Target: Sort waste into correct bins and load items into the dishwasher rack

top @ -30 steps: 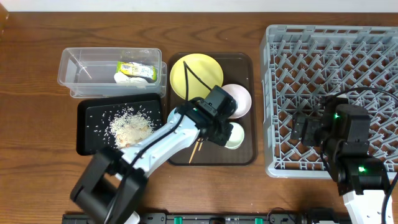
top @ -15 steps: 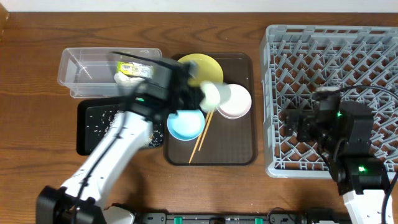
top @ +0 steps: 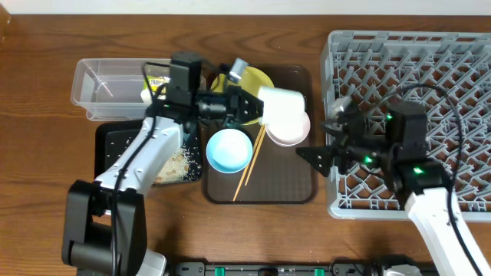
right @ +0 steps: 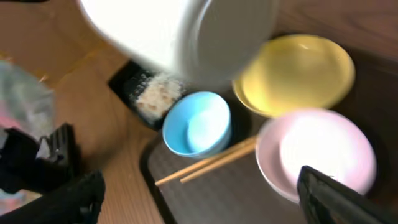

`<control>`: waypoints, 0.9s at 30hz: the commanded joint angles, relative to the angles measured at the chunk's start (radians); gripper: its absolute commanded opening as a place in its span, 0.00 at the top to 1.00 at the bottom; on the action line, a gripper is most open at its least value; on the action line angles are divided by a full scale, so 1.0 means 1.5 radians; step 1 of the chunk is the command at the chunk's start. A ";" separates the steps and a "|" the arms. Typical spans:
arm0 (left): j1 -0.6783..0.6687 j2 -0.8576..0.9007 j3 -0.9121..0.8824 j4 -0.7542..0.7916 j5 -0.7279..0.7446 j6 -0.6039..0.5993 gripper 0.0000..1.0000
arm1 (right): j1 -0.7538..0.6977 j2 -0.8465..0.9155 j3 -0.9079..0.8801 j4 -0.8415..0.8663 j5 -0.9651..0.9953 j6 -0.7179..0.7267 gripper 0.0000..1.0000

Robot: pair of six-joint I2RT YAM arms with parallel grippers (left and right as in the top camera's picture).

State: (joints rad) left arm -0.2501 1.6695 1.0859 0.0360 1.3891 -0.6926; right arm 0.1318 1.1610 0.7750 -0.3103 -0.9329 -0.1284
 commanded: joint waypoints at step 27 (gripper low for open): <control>-0.047 -0.002 -0.001 0.007 0.104 -0.016 0.94 | 0.018 0.038 0.009 0.287 -0.219 0.018 0.29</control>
State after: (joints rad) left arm -0.3183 1.6695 1.0859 0.0460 1.5356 -0.7139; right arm 0.1516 1.2171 0.7753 0.1215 -1.2125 -0.1097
